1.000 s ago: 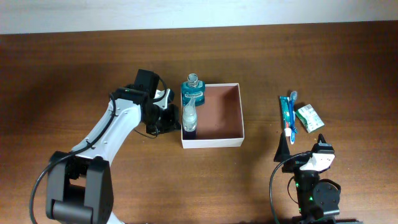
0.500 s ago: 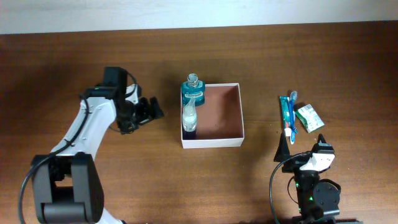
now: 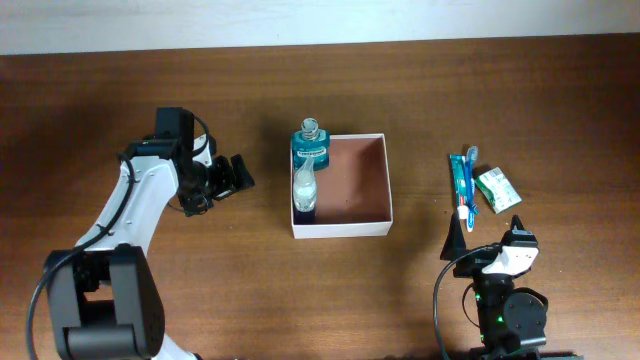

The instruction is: Pack container

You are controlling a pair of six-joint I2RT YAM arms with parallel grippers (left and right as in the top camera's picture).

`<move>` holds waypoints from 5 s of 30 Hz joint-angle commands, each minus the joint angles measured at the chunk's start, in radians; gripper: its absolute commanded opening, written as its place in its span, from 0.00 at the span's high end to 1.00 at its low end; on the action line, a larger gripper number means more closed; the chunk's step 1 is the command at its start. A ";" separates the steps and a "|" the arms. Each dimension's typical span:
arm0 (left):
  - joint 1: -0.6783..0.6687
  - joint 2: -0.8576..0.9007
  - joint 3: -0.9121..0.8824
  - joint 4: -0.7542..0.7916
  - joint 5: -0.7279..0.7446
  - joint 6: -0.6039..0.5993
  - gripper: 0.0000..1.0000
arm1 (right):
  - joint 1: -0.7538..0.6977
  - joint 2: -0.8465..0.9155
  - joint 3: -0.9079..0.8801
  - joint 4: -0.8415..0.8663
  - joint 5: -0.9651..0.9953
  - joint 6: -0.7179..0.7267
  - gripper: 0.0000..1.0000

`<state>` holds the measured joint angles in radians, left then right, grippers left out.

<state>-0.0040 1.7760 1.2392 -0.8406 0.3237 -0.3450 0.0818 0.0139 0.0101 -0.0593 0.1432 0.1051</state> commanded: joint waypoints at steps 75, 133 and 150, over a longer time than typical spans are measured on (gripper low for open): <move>0.002 0.009 -0.009 -0.001 -0.010 0.002 0.01 | -0.005 1.322 1.460 -1.180 0.095 0.047 0.02; 0.002 0.009 -0.009 0.000 -0.010 0.002 0.01 | -0.214 1.733 1.209 -0.780 -0.246 -0.131 0.63; 0.002 0.009 -0.009 0.000 -0.010 0.001 0.00 | -0.296 1.823 1.209 -0.691 -0.343 -0.124 0.71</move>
<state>-0.0040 1.7760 1.2366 -0.8410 0.3134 -0.3450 -0.1864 1.8122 1.2263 -0.7536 -0.1585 -0.0257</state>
